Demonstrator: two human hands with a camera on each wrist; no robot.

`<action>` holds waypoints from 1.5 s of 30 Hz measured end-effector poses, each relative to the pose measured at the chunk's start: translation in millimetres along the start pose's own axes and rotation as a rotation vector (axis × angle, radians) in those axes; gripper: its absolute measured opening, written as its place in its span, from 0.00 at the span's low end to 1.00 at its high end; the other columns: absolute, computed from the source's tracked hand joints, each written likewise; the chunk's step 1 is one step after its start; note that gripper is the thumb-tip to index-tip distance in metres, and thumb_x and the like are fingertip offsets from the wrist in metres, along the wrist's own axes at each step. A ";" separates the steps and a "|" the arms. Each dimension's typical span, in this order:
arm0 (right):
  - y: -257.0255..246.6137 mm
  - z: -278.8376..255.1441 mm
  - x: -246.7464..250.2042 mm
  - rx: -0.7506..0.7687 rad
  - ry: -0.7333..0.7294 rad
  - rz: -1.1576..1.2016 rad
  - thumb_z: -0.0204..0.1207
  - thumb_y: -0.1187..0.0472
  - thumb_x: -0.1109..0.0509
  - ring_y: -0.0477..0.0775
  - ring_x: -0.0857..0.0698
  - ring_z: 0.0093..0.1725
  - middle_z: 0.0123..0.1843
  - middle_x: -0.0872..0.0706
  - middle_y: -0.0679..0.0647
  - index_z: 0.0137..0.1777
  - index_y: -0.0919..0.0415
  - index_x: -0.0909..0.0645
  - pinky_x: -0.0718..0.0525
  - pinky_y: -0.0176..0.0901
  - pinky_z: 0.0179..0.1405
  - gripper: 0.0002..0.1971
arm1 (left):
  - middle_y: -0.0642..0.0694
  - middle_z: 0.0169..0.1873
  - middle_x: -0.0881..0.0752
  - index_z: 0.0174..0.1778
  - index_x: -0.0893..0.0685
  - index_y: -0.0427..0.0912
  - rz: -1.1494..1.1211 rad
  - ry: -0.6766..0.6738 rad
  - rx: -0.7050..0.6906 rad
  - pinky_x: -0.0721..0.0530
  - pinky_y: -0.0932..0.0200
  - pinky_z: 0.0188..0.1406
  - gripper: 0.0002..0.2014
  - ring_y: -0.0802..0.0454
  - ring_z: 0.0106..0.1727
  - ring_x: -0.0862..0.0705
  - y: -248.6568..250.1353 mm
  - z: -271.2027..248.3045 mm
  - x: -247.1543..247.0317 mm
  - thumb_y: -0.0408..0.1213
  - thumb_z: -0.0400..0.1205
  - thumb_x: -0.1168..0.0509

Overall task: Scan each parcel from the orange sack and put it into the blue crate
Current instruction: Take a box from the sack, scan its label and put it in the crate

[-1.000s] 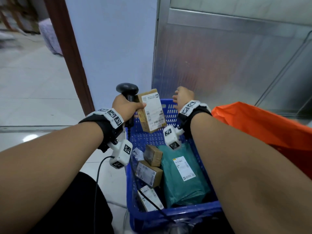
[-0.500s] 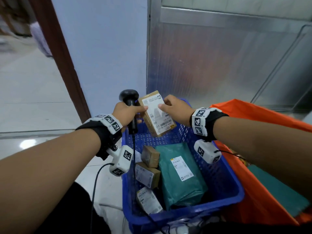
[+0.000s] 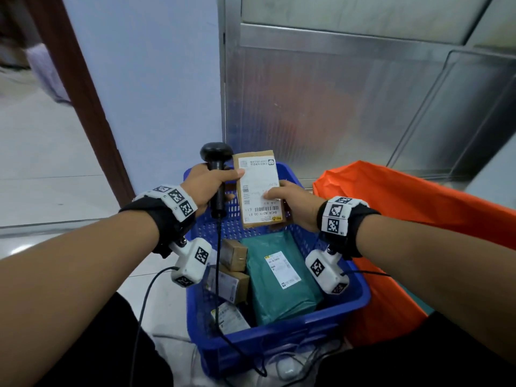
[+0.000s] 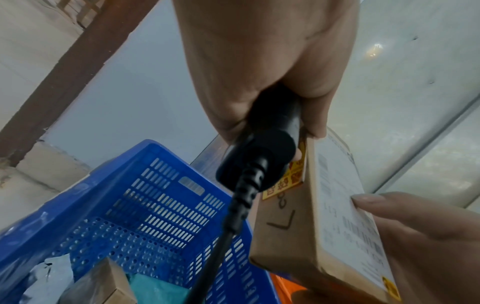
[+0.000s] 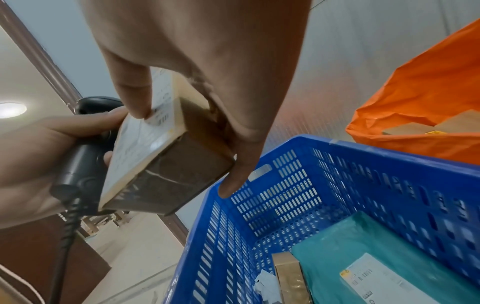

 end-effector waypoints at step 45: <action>-0.8 20.7 53.6 0.101 0.452 0.236 0.78 0.60 0.29 0.52 0.10 0.40 0.54 0.08 0.56 0.65 0.57 0.20 0.19 0.37 0.26 0.15 | 0.39 0.32 0.14 0.45 0.15 0.32 0.324 -0.183 0.141 0.19 0.60 0.19 0.07 0.53 0.22 0.16 1.0 -50.2 -43.6 0.33 0.84 0.31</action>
Point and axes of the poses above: each hand's wrist, its own z-axis towards the middle knuckle, its own x-axis out of the back of the hand, y = z × x, the point moved 4 cm from there along z, towards the middle knuckle
